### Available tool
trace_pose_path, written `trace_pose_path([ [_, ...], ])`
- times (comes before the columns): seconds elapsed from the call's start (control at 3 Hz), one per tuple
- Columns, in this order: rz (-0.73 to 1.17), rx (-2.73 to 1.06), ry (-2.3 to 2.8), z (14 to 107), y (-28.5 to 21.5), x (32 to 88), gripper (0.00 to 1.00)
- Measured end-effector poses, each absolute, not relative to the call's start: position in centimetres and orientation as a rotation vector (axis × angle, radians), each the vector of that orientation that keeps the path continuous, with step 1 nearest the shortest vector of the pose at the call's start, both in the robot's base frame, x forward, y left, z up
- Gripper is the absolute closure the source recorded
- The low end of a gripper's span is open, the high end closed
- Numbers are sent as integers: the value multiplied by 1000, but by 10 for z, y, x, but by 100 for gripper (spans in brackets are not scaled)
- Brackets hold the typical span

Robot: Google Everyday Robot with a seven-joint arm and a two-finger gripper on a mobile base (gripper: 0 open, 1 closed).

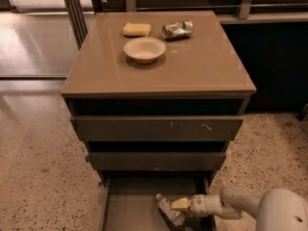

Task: Place blue plastic bottle into bottom drawer

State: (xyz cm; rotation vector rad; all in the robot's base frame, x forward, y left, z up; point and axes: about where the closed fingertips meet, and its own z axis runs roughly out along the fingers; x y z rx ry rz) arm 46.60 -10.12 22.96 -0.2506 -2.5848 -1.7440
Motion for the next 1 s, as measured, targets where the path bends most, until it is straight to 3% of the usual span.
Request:
trace_pose_path([
  [0.33,-1685,-270,-2614,210,-112,469,99],
  [1.0,-1680,-271,-2617,208,-113,469,59],
])
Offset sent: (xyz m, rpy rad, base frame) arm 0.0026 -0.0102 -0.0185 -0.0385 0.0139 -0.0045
